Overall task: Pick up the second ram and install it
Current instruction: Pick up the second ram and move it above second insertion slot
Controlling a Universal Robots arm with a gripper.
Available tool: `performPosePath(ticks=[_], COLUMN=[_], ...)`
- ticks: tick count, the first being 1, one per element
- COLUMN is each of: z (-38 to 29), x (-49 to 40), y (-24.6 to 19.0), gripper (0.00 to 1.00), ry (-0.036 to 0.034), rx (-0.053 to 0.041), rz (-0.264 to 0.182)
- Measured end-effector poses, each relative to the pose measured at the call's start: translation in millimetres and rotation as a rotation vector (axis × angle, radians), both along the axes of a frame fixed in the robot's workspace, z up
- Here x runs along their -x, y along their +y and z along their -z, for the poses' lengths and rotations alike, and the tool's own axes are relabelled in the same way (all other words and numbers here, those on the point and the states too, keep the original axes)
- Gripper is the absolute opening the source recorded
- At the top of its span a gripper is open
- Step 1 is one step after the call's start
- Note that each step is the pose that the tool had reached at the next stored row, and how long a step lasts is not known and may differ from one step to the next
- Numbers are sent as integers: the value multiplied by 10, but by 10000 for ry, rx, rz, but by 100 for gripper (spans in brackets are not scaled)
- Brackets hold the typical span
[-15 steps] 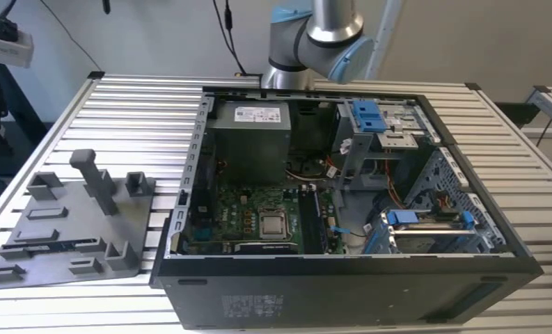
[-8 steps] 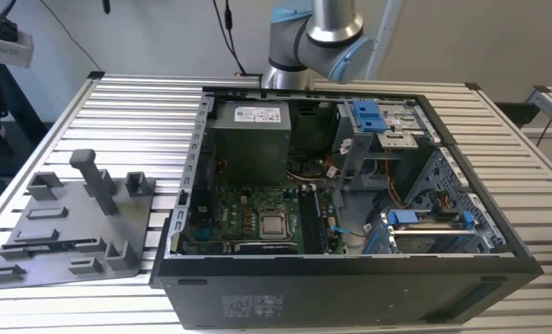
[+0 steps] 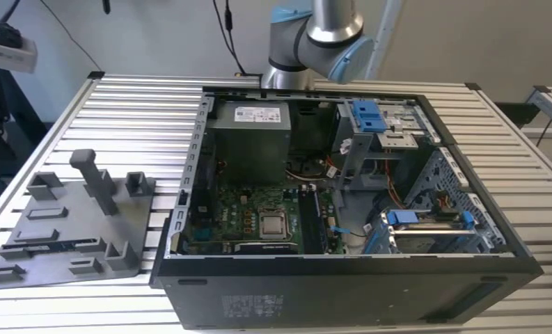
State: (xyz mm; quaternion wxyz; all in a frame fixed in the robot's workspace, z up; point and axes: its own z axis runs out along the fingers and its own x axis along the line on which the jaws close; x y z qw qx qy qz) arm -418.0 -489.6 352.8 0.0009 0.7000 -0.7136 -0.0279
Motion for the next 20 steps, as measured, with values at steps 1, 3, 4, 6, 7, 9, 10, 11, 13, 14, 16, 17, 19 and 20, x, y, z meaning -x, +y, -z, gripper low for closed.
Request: performPosePath(ticks=[1,3,4,6,7,9,10,11,13,14,16,17,19,20], z=[9,22,27,27,28,28,30,35,45,52,64,71,89,97], x=[0,0,0,0,0,0,0,0,0,0,0,0,0,0], y=[0,0,0,0,0,0,0,0,0,0,0,0,0,0], gripper=[42,42,42,42,42,42,42,42,42,42,42,42,42,42], ry=[-2,-3,-2,-1,-2,-2,-2,-4,-3,-4,-4,-3,-4,-3], rx=[-1,-1,0,1,-1,0,0,-2,-1,-2,-1,-1,-1,-1], rz=[-48,-131,-168,-184,-187,-189,-189,-189,-190,-189,-190,-190,-189,-189])
